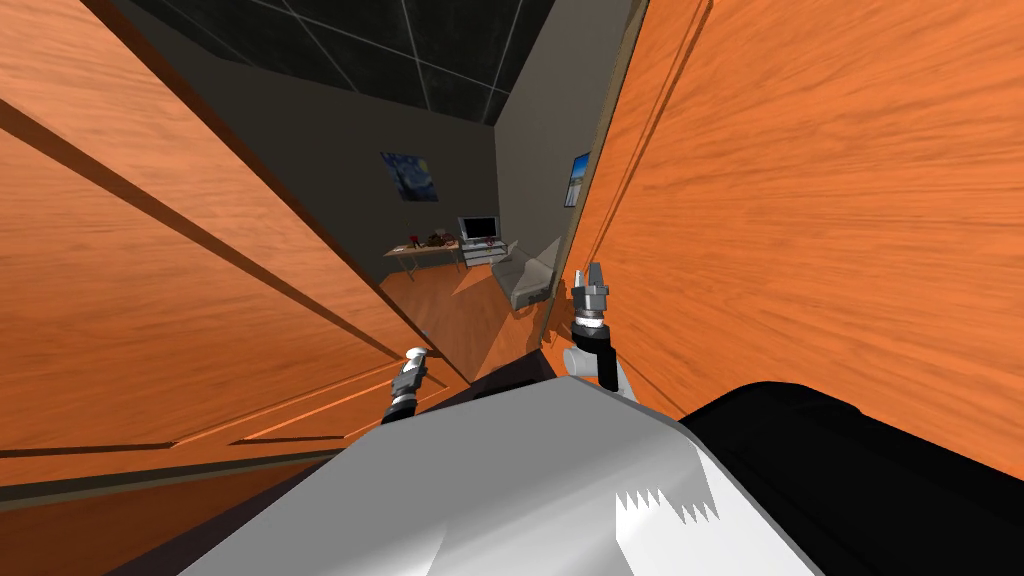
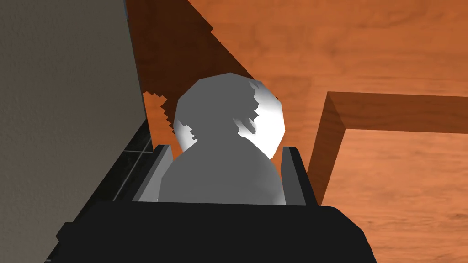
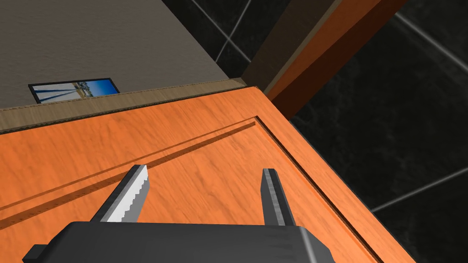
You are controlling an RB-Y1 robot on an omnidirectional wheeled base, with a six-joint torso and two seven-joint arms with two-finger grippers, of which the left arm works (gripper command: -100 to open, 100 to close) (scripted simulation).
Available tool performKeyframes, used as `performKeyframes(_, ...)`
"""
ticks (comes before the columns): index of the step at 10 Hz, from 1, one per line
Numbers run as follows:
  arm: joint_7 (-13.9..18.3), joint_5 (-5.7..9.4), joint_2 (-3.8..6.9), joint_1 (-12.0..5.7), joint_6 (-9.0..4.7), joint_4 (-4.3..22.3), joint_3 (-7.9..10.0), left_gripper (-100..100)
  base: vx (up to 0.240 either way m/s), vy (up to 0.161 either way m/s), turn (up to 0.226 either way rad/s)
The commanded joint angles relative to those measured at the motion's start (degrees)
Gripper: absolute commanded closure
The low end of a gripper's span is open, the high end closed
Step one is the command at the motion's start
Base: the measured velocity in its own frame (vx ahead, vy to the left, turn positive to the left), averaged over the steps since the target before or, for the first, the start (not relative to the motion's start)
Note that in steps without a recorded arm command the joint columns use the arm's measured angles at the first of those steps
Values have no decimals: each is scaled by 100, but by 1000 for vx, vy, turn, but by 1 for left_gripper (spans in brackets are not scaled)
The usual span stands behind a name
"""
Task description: Pull the door open
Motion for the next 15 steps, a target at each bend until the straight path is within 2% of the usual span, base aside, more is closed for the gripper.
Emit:
performKeyframes(1, 273, 50, -2, -13, -7, 13, -13, 100, -29, 14, -57)
performKeyframes(8, 1295, 264, 23, -60, -1, 70, -47, 100, -37, 12, -47)
performKeyframes(9, 1342, 264, 23, -60, -1, 70, -47, 100, -28, 11, -31)
performKeyframes(12, 1841, 384, 36, -87, 2, 102, -67, 100, -37, 11, -54)
performKeyframes(13, 1913, 384, 36, -87, 2, 102, -67, 100, -30, 15, -34)
performKeyframes(15, 2266, 477, 47, -107, 5, 127, -82, 100, -40, 11, -58)
